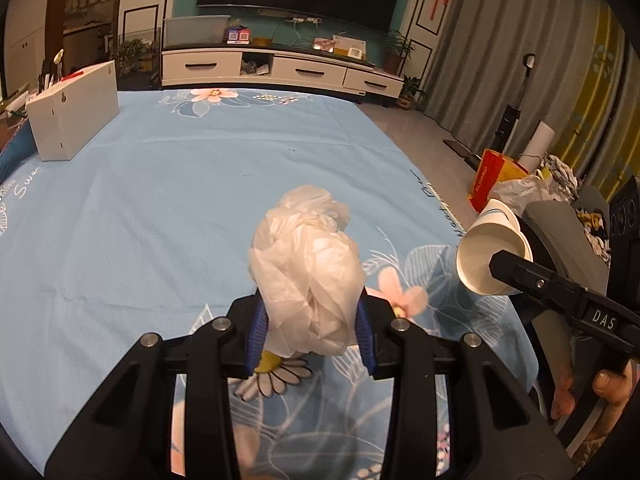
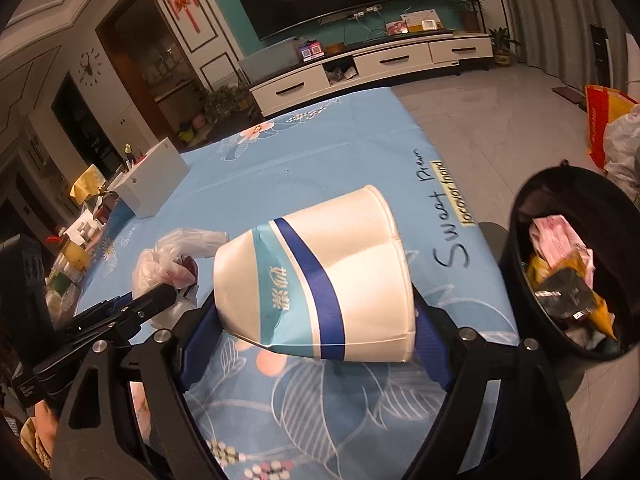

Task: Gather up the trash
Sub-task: 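Carry the plastic bag and paper cup over the black bin with both tools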

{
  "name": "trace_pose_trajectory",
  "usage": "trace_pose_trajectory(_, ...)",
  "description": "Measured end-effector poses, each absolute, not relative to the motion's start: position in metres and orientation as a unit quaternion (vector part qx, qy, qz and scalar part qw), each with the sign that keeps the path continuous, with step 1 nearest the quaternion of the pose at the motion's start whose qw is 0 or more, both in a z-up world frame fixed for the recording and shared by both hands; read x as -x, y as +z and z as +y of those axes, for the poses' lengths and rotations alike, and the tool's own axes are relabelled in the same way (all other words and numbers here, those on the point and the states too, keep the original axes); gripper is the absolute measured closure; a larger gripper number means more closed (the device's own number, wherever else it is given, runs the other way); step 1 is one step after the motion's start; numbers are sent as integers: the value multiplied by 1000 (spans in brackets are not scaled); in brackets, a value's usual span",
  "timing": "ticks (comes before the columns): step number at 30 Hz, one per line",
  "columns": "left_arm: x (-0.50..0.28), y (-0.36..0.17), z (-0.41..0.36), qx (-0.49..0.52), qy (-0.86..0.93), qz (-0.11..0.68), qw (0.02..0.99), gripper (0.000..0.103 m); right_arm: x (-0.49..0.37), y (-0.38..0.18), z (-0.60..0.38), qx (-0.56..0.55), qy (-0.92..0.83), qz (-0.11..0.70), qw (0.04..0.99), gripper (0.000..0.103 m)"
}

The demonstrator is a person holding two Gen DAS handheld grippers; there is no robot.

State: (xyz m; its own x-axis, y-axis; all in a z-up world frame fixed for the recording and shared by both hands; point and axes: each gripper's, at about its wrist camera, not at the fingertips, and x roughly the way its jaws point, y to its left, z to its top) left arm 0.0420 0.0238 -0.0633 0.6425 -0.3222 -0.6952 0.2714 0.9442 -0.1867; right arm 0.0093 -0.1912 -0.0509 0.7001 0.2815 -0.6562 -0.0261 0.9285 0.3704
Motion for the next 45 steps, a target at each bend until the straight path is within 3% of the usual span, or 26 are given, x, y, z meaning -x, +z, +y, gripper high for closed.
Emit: trace_pose_trajectory(45,-21,-43,-70,-75,-221,367,901,64,42,-56,-264,-230,51,339,911,20)
